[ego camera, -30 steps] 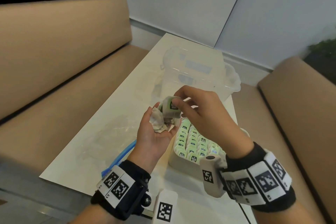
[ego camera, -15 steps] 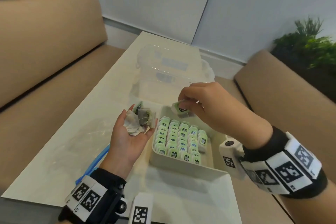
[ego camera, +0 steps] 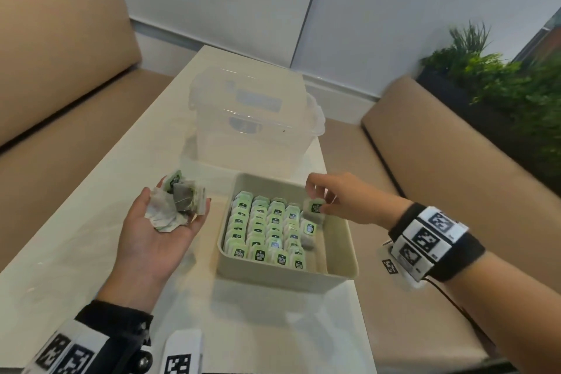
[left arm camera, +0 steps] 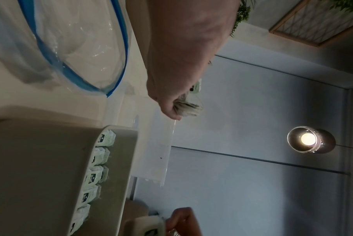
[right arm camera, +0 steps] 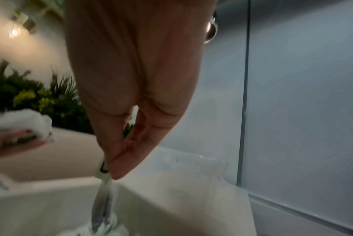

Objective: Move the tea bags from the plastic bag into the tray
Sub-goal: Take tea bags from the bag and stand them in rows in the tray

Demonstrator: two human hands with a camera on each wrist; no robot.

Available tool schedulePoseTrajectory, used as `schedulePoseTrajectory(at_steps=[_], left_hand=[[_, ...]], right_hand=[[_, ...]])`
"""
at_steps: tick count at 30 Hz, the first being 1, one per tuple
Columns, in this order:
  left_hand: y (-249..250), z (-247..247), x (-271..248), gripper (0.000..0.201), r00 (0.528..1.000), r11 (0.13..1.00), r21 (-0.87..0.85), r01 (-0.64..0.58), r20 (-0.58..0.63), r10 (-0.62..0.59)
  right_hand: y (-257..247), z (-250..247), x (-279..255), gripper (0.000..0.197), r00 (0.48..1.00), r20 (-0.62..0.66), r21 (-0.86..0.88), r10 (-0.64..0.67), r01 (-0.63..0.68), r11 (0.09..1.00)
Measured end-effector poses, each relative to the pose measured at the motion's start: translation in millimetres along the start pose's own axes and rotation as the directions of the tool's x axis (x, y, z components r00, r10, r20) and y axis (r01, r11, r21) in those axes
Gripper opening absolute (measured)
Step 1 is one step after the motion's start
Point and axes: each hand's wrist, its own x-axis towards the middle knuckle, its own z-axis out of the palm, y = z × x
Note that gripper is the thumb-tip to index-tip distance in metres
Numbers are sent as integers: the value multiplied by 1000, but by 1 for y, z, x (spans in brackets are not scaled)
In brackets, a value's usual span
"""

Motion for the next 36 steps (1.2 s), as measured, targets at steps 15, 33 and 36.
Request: schedulePoseTrajectory(at_steps=[15, 33, 36], left_hand=[[2, 1, 1, 100, 999, 999, 39, -33, 9, 32], [-3, 0, 13, 99, 999, 999, 30, -33, 19, 32], [-7, 2, 14, 91, 999, 1000, 15, -16, 32, 16]], right_hand=[[49, 50, 42, 36, 823, 543, -204, 168, -65, 977], [42, 68, 74, 32, 792, 569, -396, 222, 28, 918], [43, 66, 73, 41, 803, 563, -423, 197, 75, 903]])
